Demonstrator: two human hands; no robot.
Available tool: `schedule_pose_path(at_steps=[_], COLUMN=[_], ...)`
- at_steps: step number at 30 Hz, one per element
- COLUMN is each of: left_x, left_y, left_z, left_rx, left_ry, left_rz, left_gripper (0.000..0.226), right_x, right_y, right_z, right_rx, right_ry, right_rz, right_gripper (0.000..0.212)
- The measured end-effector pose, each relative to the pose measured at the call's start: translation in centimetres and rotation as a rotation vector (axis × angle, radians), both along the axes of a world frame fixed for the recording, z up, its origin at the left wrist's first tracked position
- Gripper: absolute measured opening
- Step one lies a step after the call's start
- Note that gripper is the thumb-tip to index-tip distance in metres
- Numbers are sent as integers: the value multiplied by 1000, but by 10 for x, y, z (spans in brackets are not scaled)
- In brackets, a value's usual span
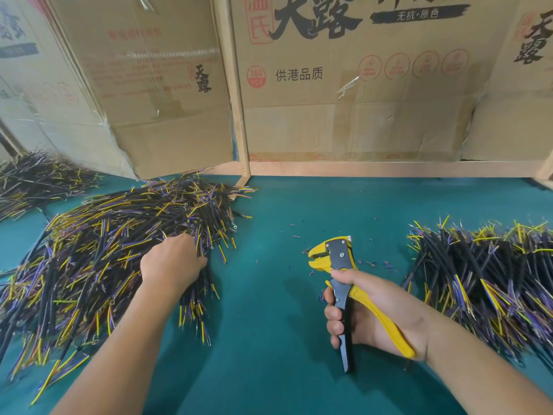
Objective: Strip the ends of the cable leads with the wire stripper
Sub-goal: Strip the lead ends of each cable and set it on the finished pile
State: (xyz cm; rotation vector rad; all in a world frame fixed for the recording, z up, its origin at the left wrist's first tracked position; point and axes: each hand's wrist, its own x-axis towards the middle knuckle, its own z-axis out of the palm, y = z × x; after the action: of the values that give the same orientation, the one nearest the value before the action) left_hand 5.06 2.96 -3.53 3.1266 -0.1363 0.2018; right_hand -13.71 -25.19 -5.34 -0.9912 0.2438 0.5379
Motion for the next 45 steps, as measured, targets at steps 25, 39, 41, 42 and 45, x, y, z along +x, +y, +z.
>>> schedule_pose_path(at_steps=[25, 39, 41, 42, 45], left_x=[-13, -19, -28, -32, -42], left_y=[-14, -12, -16, -20, -31], left_z=[1, 22, 24, 25, 22], left_rx=[-13, -699, -762, -769, -707], left_ry=[56, 356, 446, 504, 584], left_rz=[-110, -167, -224, -261, -414], left_gripper=[26, 36, 31, 28, 21], right_x=[3, 1, -2, -3, -5], right_y=[-2, 0, 1, 2, 3], right_z=[-3, 2, 6, 7, 10], right_rx=[8, 9, 4, 2, -5], right_ry=[0, 2, 2, 5, 13], right_rz=[33, 29, 16, 10, 1], right_gripper=[41, 40, 39, 39, 36])
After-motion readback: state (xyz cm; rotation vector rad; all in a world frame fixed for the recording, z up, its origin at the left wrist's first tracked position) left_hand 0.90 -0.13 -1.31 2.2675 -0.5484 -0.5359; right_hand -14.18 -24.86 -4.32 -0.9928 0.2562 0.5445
